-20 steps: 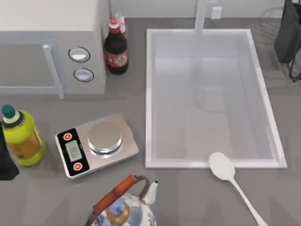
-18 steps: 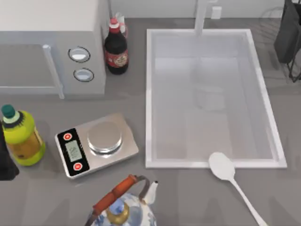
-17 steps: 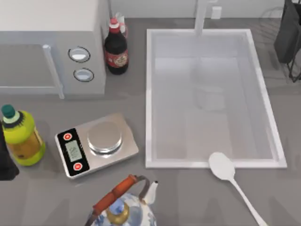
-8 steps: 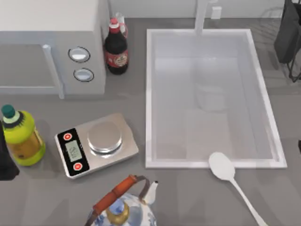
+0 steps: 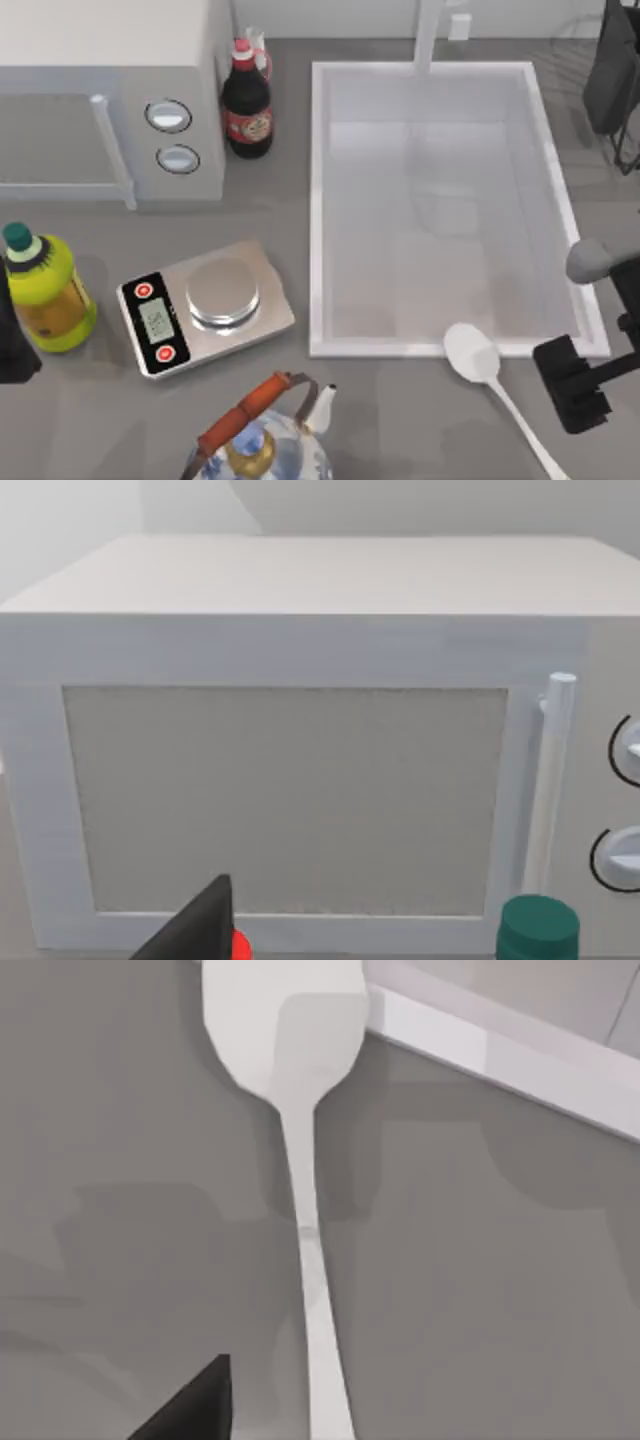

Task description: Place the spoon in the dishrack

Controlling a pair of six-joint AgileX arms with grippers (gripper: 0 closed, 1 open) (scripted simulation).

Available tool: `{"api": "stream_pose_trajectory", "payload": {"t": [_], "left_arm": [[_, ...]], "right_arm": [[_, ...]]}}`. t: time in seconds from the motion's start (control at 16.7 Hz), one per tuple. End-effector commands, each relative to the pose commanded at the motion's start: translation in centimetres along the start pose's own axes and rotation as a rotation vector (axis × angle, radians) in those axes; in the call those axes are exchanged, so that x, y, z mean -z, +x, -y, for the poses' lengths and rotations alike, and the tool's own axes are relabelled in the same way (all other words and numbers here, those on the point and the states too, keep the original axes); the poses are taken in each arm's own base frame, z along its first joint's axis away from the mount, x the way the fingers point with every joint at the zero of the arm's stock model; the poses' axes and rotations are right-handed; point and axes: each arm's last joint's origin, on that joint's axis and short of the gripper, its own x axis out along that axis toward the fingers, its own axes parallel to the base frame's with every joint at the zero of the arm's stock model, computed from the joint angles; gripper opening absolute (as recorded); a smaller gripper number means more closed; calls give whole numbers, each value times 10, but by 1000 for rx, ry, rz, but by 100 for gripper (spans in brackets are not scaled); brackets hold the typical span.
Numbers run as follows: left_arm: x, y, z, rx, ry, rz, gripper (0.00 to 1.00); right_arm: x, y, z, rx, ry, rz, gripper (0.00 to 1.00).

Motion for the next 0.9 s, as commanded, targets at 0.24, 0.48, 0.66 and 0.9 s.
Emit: {"api": "stream_pose_trajectory", "payload": {"t": [0.24,0.48,0.66,0.9], "left_arm": [[0,0,0,0,0,0,100],[0,0,0,0,0,0,100],[0,0,0,0,0,0,100],[0,0,0,0,0,0,100]], "right_arm": [[-21,17,-27,9,-76,-234,100],[-30,26,-41,23,-112,-339,100],[-30,27,-41,25,-111,-344,100],[-29,31,-40,26,-109,-345,100]]}}
